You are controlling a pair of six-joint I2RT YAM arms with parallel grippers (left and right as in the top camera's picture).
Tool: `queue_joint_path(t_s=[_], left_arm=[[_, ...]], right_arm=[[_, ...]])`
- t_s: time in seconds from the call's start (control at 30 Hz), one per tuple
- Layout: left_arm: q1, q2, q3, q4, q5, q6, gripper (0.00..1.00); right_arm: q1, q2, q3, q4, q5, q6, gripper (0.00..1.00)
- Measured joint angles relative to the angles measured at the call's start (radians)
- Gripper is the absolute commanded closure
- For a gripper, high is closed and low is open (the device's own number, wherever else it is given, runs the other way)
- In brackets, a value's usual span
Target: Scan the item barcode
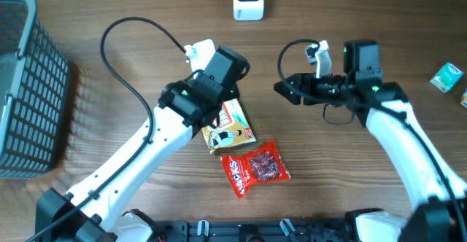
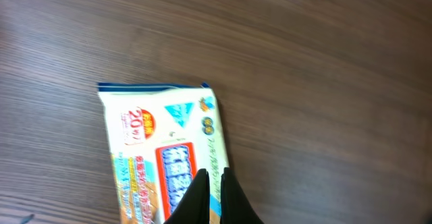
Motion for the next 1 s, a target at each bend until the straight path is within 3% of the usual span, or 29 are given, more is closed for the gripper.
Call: queue_joint_path(t_s=[0.1, 0.17, 0.23, 0.27, 0.3, 0.53, 0.77, 1.0], left_arm=[[0.083, -0.003, 0.002, -0.041, 0.005, -0.047, 0.81], [0.187, -0.008, 0.002, -0.08, 0.038, -0.072, 0.55], [0.285, -0.013, 0.002, -0.113, 0.092, -0.086, 0.15], [0.325, -0.013, 0.002, -0.126, 0.114, -0.093, 0.04], [0.354, -0.013, 0.002, -0.137, 0.13, -0.095, 0.0], [0.545, -0.013, 0.002, -0.214, 0.182, -0.103, 0.0], [0.629, -0.013, 0.002, -0.279, 0.185, -0.103, 0.0], [0.63, -0.013, 0.002, -0.288, 0.188, -0.103, 0.0]], right_arm=[[0.107, -0.056, 0.005, -0.016, 0.174, -0.017, 0.26], [0.217, -0.056, 0.005, -0.019, 0.302, -0.03, 0.26], [0.334, -0.05, 0.005, 0.004, 0.422, -0.035, 0.25], [0.407, -0.047, 0.005, 0.023, 0.494, -0.038, 0.26], [0.46, -0.044, 0.005, 0.037, 0.546, -0.039, 0.25], [0.804, 0.043, 0.005, 0.185, 0.84, -0.047, 0.22], [0.946, 0.302, 0.006, 0.293, 0.97, -0.133, 0.11], [1.01, 0.425, 0.006, 0.359, 1.114, -0.24, 0.09]])
